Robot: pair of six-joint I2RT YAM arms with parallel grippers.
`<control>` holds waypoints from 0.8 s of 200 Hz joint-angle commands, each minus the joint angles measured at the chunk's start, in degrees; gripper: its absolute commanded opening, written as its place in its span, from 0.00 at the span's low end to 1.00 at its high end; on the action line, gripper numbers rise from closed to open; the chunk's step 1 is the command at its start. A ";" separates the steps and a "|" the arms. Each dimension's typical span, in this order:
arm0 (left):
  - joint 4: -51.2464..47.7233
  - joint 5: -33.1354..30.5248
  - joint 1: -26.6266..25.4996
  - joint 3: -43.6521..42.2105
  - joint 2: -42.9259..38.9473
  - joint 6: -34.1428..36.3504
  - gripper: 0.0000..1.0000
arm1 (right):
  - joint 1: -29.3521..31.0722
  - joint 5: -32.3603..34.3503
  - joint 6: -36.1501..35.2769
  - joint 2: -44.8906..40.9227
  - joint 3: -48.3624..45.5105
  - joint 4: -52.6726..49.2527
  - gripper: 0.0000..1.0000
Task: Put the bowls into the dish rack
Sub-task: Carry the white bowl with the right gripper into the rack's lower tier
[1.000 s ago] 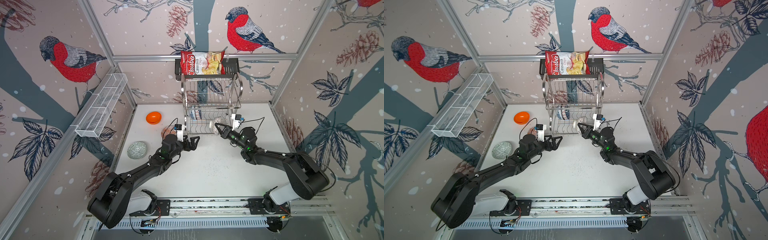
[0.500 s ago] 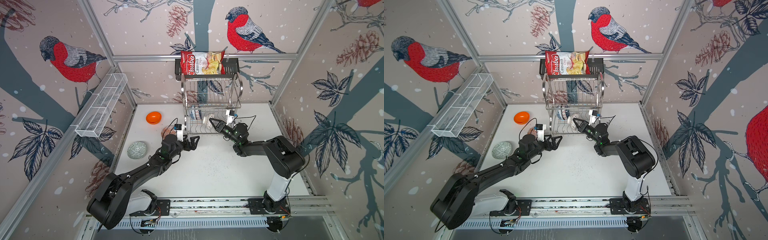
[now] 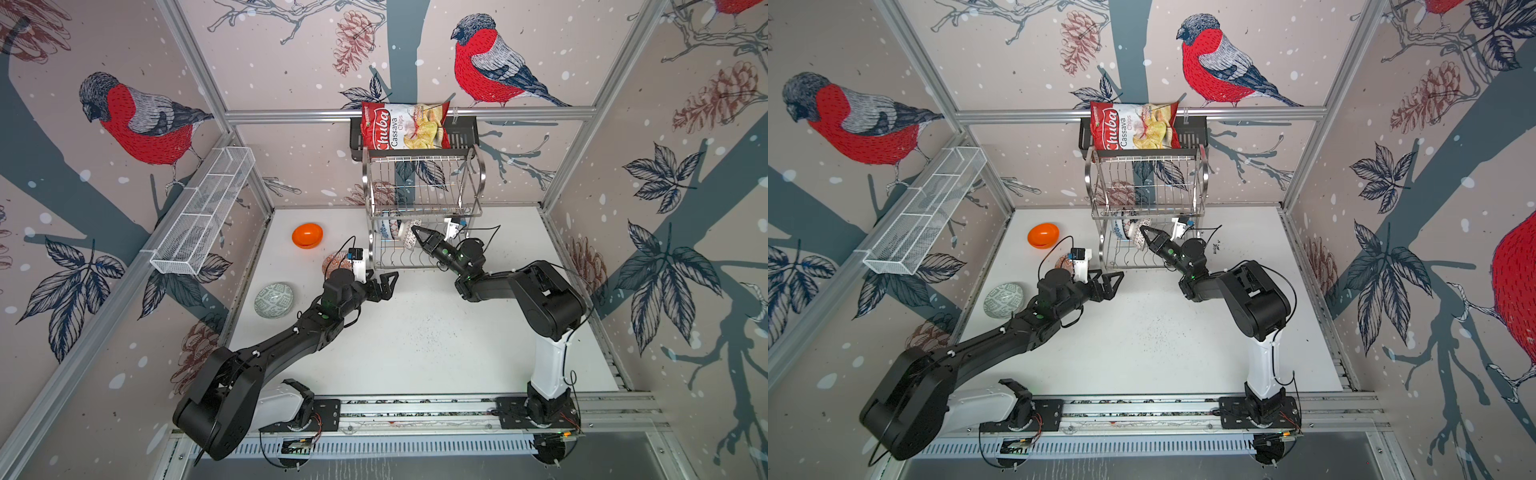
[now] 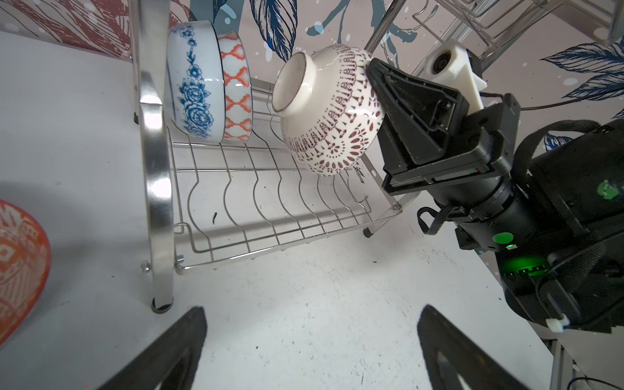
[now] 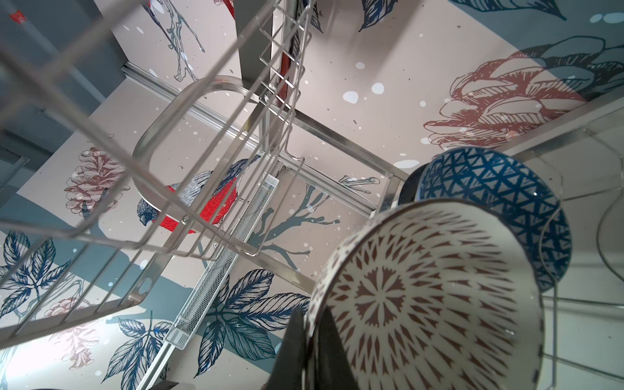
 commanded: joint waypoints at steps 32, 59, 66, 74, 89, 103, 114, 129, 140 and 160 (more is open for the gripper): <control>0.77 -0.08 -0.08 0.42 0.03 0.78 0.98 | -0.41 1.07 1.51 3.57 5.01 2.96 0.00; 0.63 -0.35 -0.05 0.39 -0.27 0.94 0.98 | -0.72 1.27 1.35 5.12 7.09 2.51 0.00; 0.65 -0.44 -0.07 0.43 -0.41 0.93 0.98 | -0.95 0.96 1.44 5.57 7.63 2.56 0.00; 0.51 -0.45 -0.07 0.43 -0.46 0.90 0.98 | -1.14 0.89 1.43 6.00 8.16 2.44 0.00; 0.56 -0.44 -0.06 0.42 -0.47 0.92 0.98 | -1.43 0.81 1.12 6.56 8.90 1.97 0.00; 0.46 -0.44 -0.01 0.47 -0.47 0.94 0.98 | -1.76 0.63 0.84 7.11 9.58 1.66 0.00; 0.45 -0.46 -0.08 0.48 -0.36 0.94 0.98 | -2.04 0.46 0.69 7.59 10.02 1.55 0.00; 0.34 -0.54 -0.06 0.57 -0.35 0.99 0.98 | -2.38 0.29 0.55 8.32 11.04 0.57 0.00; 0.41 -0.53 -0.06 0.54 -0.32 0.99 0.98 | -2.45 0.56 0.38 8.81 11.60 0.04 0.00; 0.31 -0.55 -0.01 0.59 -0.24 1.02 0.98 | -2.39 1.15 0.40 9.78 12.67 -1.01 0.00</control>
